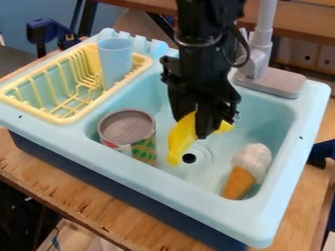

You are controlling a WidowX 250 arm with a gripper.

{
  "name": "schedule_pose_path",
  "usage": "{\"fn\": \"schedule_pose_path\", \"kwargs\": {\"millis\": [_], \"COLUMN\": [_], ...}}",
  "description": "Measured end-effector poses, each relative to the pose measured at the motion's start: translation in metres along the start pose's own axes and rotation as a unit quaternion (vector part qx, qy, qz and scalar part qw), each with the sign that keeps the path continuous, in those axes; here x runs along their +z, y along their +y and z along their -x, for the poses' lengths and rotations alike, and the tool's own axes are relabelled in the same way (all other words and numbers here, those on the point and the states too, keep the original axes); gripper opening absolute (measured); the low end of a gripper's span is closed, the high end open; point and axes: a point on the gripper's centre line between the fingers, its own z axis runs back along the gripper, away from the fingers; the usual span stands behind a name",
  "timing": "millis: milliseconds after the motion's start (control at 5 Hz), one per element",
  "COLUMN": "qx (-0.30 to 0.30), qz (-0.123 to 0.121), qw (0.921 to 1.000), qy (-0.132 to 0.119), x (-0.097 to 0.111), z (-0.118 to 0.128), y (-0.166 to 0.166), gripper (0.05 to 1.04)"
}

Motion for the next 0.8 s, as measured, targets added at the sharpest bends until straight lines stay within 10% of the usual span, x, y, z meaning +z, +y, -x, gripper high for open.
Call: {"fn": "schedule_pose_path", "kwargs": {"millis": [600,800], "qx": [-0.004,-0.004], "qz": [0.000,0.000], "qw": [0.9999,0.9997], "qy": [0.012,0.025], "x": [-0.036,-0.037], "z": [-0.030,-0.026], "y": [-0.007,-0.006], "gripper": [0.600,0.899]}}
